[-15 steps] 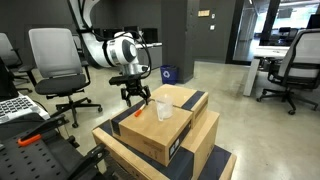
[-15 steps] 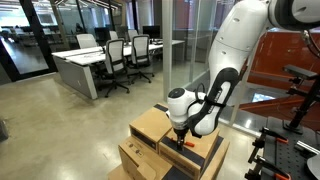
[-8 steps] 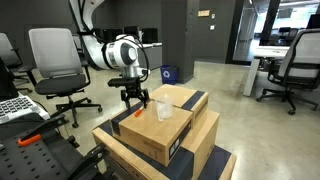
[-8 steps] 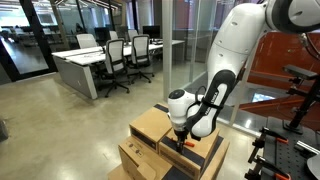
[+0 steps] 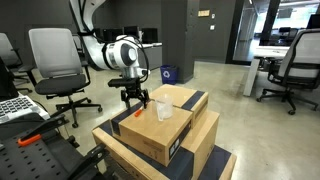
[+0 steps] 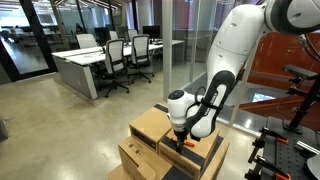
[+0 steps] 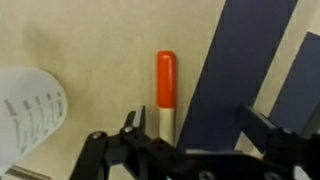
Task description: Put the marker inside the cup
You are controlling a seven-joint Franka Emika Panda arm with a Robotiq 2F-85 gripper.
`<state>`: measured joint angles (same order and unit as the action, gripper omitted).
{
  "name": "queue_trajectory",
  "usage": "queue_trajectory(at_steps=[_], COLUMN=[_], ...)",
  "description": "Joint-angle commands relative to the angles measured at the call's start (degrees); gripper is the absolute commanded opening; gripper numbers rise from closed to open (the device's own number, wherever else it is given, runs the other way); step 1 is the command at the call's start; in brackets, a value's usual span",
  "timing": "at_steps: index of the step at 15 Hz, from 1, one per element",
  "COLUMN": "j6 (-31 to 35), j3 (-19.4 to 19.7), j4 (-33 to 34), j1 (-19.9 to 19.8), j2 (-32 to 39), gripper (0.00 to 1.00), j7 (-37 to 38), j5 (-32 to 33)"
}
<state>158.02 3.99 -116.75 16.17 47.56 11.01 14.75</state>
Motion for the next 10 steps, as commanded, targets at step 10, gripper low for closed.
queue_trajectory(at_steps=[10], j6=[0.11], j3=[-0.29], j4=[0.38], j1=[-0.31], j2=[0.29], gripper=[1.00], j7=[-0.80], j5=[-1.38])
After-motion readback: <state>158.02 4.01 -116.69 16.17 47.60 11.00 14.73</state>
